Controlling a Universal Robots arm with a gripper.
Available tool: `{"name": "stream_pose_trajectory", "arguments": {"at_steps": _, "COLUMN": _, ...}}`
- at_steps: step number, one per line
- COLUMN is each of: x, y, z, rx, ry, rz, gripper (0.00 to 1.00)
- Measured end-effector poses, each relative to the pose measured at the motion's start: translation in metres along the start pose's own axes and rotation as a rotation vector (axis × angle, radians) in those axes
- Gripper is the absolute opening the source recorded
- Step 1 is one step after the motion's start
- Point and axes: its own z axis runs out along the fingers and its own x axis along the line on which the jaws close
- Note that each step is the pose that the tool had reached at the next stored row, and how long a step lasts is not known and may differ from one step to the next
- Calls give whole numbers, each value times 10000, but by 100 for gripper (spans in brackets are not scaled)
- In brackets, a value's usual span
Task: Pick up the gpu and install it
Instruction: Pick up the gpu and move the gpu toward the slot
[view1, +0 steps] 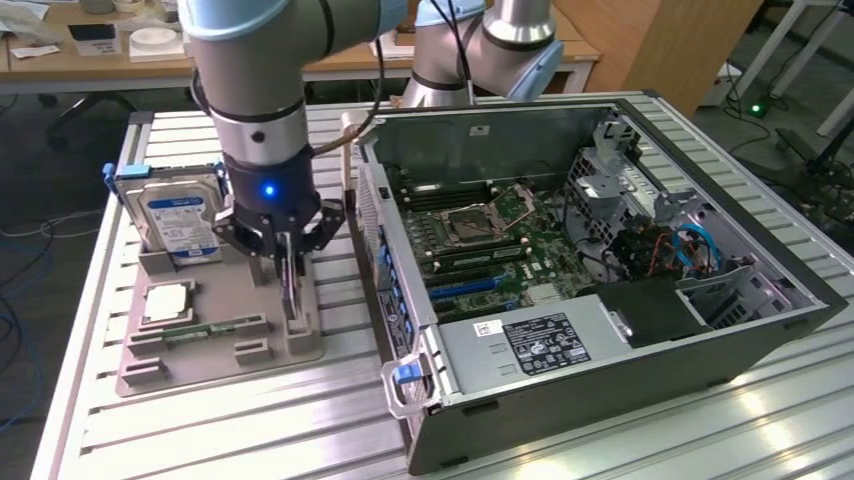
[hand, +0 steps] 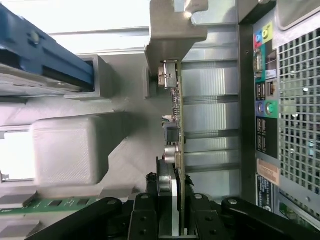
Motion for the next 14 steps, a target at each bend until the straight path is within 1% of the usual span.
{"name": "stream_pose_trajectory", "arguments": {"at_steps": 14, "x": -8, "y": -1, "z": -634, "rx": 0, "ry": 0, "rz": 0, "gripper": 28}}
